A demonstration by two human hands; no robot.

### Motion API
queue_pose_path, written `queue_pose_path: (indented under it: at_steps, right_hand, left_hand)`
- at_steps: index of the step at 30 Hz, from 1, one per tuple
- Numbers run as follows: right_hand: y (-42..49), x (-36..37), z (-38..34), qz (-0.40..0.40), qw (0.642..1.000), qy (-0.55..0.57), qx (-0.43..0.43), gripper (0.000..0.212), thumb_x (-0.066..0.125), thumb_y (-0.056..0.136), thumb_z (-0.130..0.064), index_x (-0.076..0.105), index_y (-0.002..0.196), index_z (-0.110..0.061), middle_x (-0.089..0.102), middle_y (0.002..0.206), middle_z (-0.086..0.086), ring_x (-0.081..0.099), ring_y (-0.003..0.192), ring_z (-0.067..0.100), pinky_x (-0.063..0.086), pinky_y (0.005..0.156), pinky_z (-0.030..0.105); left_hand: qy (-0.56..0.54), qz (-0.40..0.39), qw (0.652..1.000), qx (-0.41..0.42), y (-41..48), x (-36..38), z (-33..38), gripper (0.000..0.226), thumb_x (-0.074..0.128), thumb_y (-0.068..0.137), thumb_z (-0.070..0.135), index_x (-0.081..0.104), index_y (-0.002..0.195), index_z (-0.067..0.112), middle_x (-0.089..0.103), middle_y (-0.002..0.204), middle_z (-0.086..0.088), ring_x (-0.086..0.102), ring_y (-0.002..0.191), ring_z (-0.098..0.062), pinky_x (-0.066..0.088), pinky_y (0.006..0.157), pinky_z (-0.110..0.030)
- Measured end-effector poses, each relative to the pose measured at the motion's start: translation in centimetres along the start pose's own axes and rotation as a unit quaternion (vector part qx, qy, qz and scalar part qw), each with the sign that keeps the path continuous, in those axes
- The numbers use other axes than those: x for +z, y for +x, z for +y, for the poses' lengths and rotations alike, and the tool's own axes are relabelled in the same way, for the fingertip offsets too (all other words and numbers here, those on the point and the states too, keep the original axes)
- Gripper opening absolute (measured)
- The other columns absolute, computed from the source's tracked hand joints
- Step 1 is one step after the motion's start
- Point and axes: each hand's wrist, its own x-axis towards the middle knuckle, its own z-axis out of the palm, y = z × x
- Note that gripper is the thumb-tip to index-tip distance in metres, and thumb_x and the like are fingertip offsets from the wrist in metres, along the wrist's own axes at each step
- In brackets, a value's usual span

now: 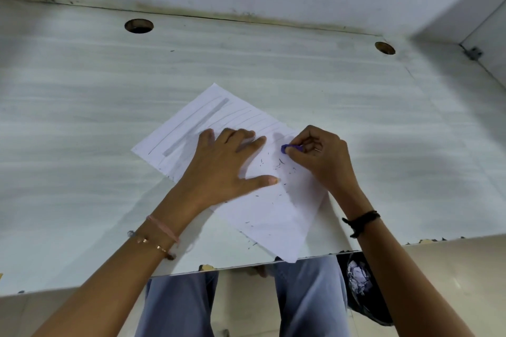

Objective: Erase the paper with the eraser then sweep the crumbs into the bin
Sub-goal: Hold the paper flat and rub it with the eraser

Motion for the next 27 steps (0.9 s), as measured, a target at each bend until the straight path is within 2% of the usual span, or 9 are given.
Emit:
queue_pose_path:
  at_steps: [3, 5, 7, 10, 14, 17, 19, 24, 27]
  right_hand:
    - [0.2, -0.2, 0.1, -0.004, 1.000, 0.012, 0.000, 0.008, 0.074, 0.075, -0.006, 0.067, 0.077, -0.010, 0.070, 0.074, -0.003, 0.063, 0.066, 0.005, 0.048, 0.064, 0.009]
    - [0.1, -0.1, 0.2, -0.012, 1.000, 0.000, -0.003, 0.008, 0.073, 0.076, -0.006, 0.068, 0.079, -0.012, 0.070, 0.076, -0.005, 0.064, 0.067, 0.005, 0.048, 0.065, 0.008]
    - [0.0, -0.1, 0.1, -0.012, 1.000, -0.003, -0.008, 0.009, 0.072, 0.076, -0.005, 0.068, 0.078, -0.013, 0.071, 0.076, -0.004, 0.064, 0.069, 0.006, 0.048, 0.065, 0.008]
    - [-0.5, 0.2, -0.2, -0.001, 1.000, -0.004, -0.012, 0.010, 0.073, 0.076, -0.005, 0.067, 0.075, -0.013, 0.070, 0.071, 0.001, 0.062, 0.062, 0.011, 0.047, 0.059, 0.013]
    - [-2.4, 1.2, -1.1, -0.052, 0.997, -0.020, -0.058, 0.010, 0.074, 0.075, -0.002, 0.069, 0.072, -0.010, 0.064, 0.062, -0.003, 0.055, 0.053, 0.008, 0.045, 0.054, 0.017]
    - [-0.4, -0.1, -0.5, -0.005, 0.999, -0.025, -0.026, 0.009, 0.074, 0.074, -0.002, 0.070, 0.072, -0.010, 0.066, 0.062, 0.001, 0.051, 0.052, 0.003, 0.040, 0.052, 0.010]
    - [0.7, -0.9, -0.3, 0.032, 0.999, -0.017, -0.001, 0.006, 0.073, 0.074, -0.004, 0.069, 0.073, -0.009, 0.069, 0.066, 0.009, 0.052, 0.054, 0.007, 0.041, 0.053, 0.014]
    - [-1.5, 0.9, -1.5, -0.033, 0.996, -0.062, -0.058, 0.008, 0.074, 0.072, -0.002, 0.069, 0.070, -0.009, 0.065, 0.060, 0.006, 0.050, 0.051, 0.010, 0.041, 0.051, 0.017]
    - [0.5, -0.7, -0.4, 0.017, 0.999, -0.042, -0.013, 0.007, 0.074, 0.074, -0.004, 0.070, 0.072, -0.009, 0.067, 0.063, 0.006, 0.051, 0.052, 0.004, 0.041, 0.052, 0.012]
  left_hand:
    - [0.008, 0.057, 0.998, 0.015, 1.9, 0.3, 0.6, 0.089, 0.029, 0.073, 0.091, 0.057, 0.128, 0.026, 0.052, 0.118, 0.005, 0.049, 0.110, -0.020, 0.033, 0.094, -0.046]
    - [-0.016, 0.055, 0.998, 0.021, 2.5, 1.0, 0.8, 0.093, 0.028, 0.073, 0.091, 0.056, 0.127, 0.021, 0.049, 0.131, 0.001, 0.042, 0.127, -0.023, 0.029, 0.103, -0.051]
    - [-0.031, 0.019, 0.999, 0.023, 2.6, 1.6, 1.1, 0.095, 0.027, 0.073, 0.090, 0.045, 0.139, 0.024, 0.028, 0.157, 0.000, 0.014, 0.148, -0.020, 0.013, 0.114, -0.062]
    - [-0.013, -0.050, 0.999, 0.007, 2.6, 1.8, 0.9, 0.095, 0.015, 0.071, 0.093, 0.015, 0.152, 0.044, -0.006, 0.165, 0.004, -0.010, 0.150, -0.016, -0.005, 0.115, -0.064]
    - [0.040, -0.057, 0.997, 0.020, 2.8, 2.3, 0.6, 0.099, -0.007, 0.063, 0.095, -0.004, 0.151, 0.048, -0.009, 0.164, 0.003, -0.011, 0.151, -0.021, -0.005, 0.113, -0.067]
    - [0.009, -0.073, 0.997, 0.004, 2.8, 2.2, 0.6, 0.096, 0.013, 0.069, 0.096, -0.004, 0.151, 0.050, -0.015, 0.163, 0.006, -0.017, 0.149, -0.017, -0.009, 0.113, -0.065]
    - [-0.001, -0.074, 0.997, 0.002, 2.9, 2.1, 0.7, 0.094, 0.020, 0.071, 0.094, -0.004, 0.151, 0.050, -0.016, 0.163, 0.006, -0.018, 0.149, -0.016, -0.011, 0.113, -0.064]
    - [0.018, -0.059, 0.998, 0.011, 2.9, 2.4, 0.6, 0.098, 0.012, 0.067, 0.096, -0.002, 0.151, 0.050, -0.012, 0.164, 0.005, -0.015, 0.150, -0.019, -0.007, 0.113, -0.066]
    - [0.000, -0.070, 0.998, 0.006, 2.9, 2.2, 0.6, 0.095, 0.019, 0.070, 0.095, -0.004, 0.151, 0.050, -0.014, 0.163, 0.006, -0.018, 0.149, -0.017, -0.010, 0.113, -0.064]
